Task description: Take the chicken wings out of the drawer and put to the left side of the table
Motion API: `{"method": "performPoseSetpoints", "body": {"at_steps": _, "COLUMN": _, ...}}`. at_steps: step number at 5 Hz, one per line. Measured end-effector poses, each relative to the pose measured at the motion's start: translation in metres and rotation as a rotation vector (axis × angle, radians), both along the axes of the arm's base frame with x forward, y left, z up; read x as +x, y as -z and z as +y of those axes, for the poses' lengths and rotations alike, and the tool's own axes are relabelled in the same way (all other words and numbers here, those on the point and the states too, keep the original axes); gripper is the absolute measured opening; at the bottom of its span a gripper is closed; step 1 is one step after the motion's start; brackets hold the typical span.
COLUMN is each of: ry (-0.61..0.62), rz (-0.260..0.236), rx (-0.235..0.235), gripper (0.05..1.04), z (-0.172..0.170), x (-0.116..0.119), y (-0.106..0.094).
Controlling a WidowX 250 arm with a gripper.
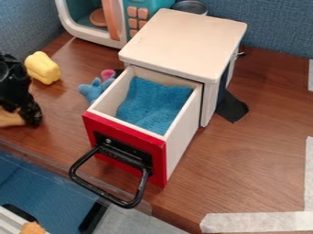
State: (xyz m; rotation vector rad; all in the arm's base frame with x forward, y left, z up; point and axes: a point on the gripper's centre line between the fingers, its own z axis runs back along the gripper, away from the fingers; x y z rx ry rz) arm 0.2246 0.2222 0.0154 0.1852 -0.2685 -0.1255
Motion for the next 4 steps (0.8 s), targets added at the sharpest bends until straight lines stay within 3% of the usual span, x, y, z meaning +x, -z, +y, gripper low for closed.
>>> {"method": "performPoseSetpoints", "body": {"at_steps": 1, "ry": 0.011, "rz": -0.007, "rx": -0.105, "gripper": 1.006, "z": -0.010, "x": 0.006, "y": -0.019}}
{"method": "performPoseSetpoints", "body": {"at_steps": 2, "ry": -0.010, "rz": -0.025, "rx": -0.280, "gripper": 0.999, "z": -0.009, "x": 0.010, "y": -0.046}}
{"method": "performPoseSetpoints", "body": {"at_steps": 3, "ry": 0.001, "rz": -0.009, "rx": -0.376, "gripper": 0.999, "z": -0.020, "x": 0.006, "y": -0.062}}
{"method": "performPoseSetpoints", "body": {"at_steps": 4, "ry": -0.081, "rz": -0.046, "rx": -0.269, "gripper": 0.999, "z": -0.019, "x": -0.004, "y": -0.111}}
